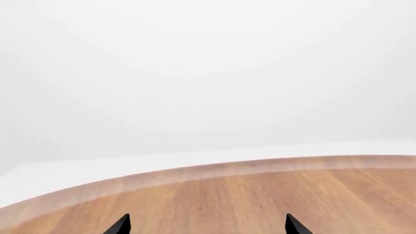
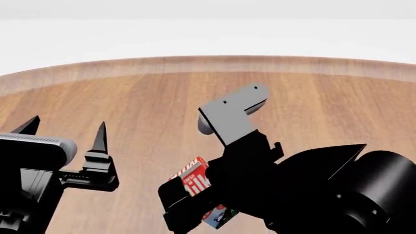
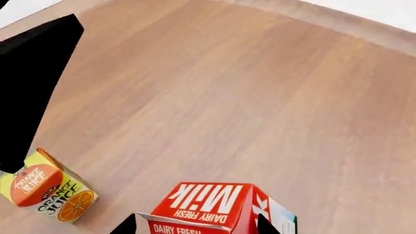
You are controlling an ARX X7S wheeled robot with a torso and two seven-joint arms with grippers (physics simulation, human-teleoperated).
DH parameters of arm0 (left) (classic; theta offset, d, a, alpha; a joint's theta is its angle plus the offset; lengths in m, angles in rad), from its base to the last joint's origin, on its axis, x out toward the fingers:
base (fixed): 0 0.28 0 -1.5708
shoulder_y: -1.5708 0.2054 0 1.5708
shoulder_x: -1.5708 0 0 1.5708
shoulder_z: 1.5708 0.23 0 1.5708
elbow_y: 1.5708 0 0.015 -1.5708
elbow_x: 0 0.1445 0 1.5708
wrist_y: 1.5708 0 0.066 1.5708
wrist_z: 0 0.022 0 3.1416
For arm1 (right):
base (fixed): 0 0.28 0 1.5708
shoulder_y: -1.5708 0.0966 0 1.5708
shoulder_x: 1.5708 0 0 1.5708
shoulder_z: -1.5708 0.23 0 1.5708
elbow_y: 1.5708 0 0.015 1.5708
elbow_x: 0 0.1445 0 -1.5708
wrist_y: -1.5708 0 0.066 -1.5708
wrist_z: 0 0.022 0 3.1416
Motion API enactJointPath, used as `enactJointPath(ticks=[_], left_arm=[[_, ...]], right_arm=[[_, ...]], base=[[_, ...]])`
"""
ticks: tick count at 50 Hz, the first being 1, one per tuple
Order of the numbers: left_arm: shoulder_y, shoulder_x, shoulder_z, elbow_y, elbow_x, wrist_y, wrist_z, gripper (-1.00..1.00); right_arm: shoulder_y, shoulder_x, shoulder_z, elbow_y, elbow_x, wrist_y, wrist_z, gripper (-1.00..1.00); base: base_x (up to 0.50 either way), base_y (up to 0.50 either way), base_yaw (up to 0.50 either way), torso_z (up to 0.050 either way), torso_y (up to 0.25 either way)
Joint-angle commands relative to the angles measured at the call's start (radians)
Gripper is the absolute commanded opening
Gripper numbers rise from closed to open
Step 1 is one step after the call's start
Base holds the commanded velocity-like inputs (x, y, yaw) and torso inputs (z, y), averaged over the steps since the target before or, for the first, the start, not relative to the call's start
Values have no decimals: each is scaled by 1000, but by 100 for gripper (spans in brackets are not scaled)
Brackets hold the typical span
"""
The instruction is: Pick the milk and place it in the basket.
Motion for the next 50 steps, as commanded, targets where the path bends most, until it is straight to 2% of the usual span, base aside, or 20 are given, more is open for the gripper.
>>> enactJointPath(ticks=[1,10,19,27,50], left_arm=[[-1,-5,-1,7,-8,-6,-6,100],[4,-8,2,12,-12,-7,-12,100],[7,-10,6,4,-14,1,-12,100],[5,-11,10,-12,-12,12,-11,100],[1,-18,12,-24,-19,20,-18,100]], right_arm=[[109,28,171,41,53,60,149,-100],[141,60,218,89,46,24,189,-100],[217,101,413,156,78,8,382,-100],[219,149,579,146,141,5,539,-100],[186,277,907,103,374,29,935,-100]], base=[[0,0,0,0,0],[0,0,0,0,1],[0,0,0,0,1],[0,0,0,0,1],[0,0,0,0,1]])
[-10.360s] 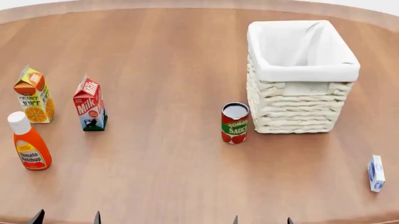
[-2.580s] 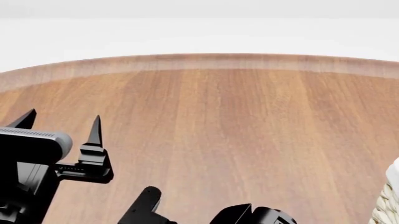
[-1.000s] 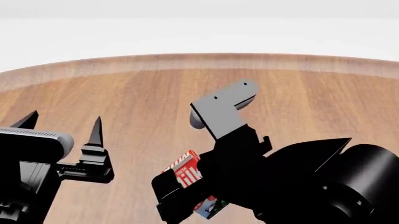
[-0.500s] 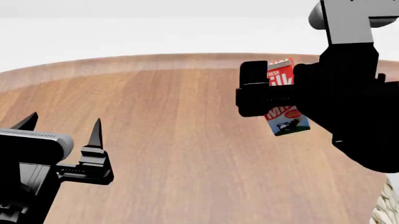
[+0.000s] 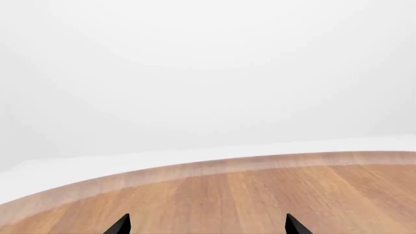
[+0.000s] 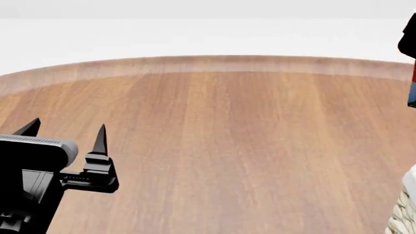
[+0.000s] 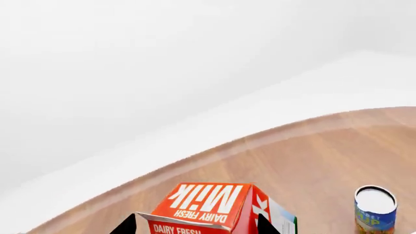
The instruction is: Pick the milk and place it in the basket.
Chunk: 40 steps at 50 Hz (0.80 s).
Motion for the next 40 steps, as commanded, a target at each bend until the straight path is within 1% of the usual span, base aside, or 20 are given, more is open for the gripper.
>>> enactJointPath(ticks=[1,9,15,33,40], left_arm=[[0,-4,-1,-6,-4,5,-3,100],[4,-6,2,-9,-5,9,-5,100],[4,-6,3,-25,-5,21,-3,100],[1,-11,8,-28,-9,23,-9,100],[3,-13,14,-15,-12,16,-15,100]], right_arm=[[-4,65,187,-31,128,2,202,-100],[-47,94,264,-50,190,-18,300,-100],[-94,116,326,-80,200,-44,332,-100],[-252,145,497,-140,205,-84,321,-100],[-279,142,515,-141,200,-95,304,-100]], base=[[0,0,0,0,0],[0,0,0,0,1],[0,0,0,0,2],[0,0,0,1,1],[0,0,0,0,1]])
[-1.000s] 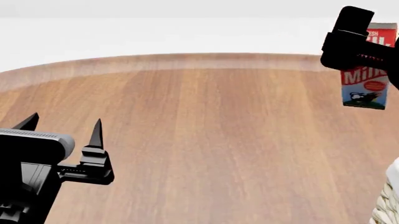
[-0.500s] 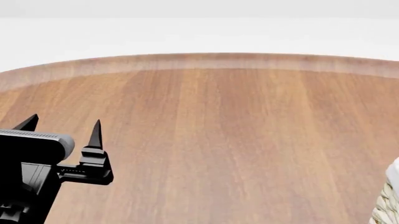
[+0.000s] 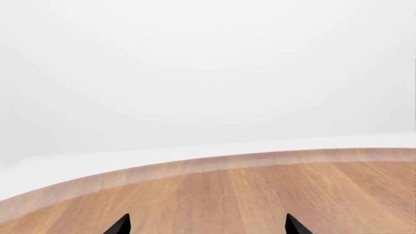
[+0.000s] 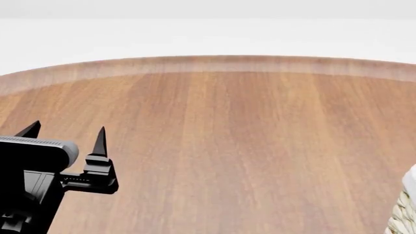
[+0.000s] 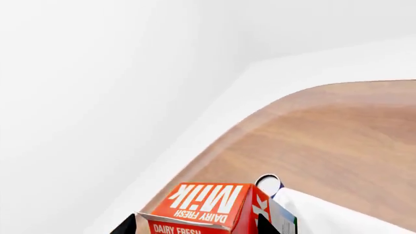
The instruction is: Pick the milk and place it in the basket.
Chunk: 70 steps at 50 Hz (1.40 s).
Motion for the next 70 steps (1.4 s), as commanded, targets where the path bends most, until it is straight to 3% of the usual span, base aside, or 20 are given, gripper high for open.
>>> enactJointPath(ticks=[1,39,67,68,70], left_arm=[[-1,-3,4,13,-7,-9,-7,100],[13,-14,20,-15,-2,24,-13,100],[7,-22,28,-8,-11,19,-21,100],[7,-22,28,-11,-10,21,-22,100],[9,-23,29,-13,-10,23,-22,100]], right_arm=[[-46,10,64,-26,19,-29,-36,-100],[-404,-121,249,-56,-233,-203,-343,-100],[-431,-132,247,-26,-227,-217,-386,-100],[-430,-135,247,-27,-233,-224,-386,100],[-431,-134,240,-25,-238,-227,-393,100]], base=[[0,0,0,0,0],[0,0,0,0,1],[0,0,0,1,1],[0,0,0,0,0],[0,0,0,0,0]])
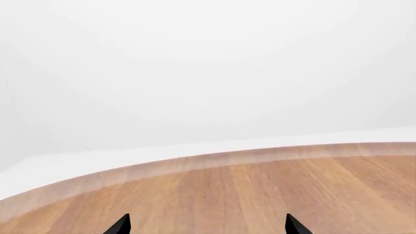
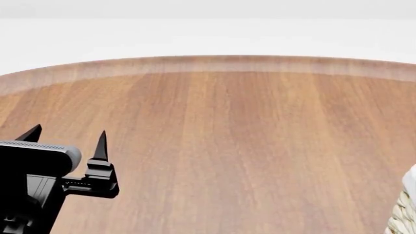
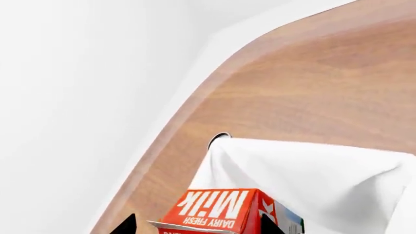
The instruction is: Pick the milk and place it in the basket.
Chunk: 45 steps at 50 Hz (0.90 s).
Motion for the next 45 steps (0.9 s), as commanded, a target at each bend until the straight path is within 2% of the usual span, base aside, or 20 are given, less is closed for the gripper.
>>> enactJointPath(ticks=[1,20,23,28,33,38,45], left_arm=[[3,-3,3,-2,-2,4,-3,100],[6,-6,10,-10,-4,12,-6,100],[4,-5,11,-13,-4,13,-7,100],[4,-4,16,-14,-3,14,-9,100],[1,-5,15,-15,-7,14,-10,100],[0,-7,13,-20,-9,16,-10,100],[0,-6,17,-17,-10,16,-13,100]], right_arm=[[10,4,-11,4,19,-22,-54,100],[32,10,-59,5,12,-28,-58,100],[80,26,-143,3,2,-16,-72,100],[274,37,-448,25,-42,27,-150,100],[424,-33,-715,43,-120,37,-228,100],[458,-97,-884,26,-191,19,-295,100],[404,-170,-1055,-33,-271,-43,-383,100]], base=[[0,0,0,0,0],[0,0,0,0,0],[0,0,0,0,0],[0,0,0,0,0],[0,0,0,0,0],[0,0,0,0,0],[0,0,0,0,0]])
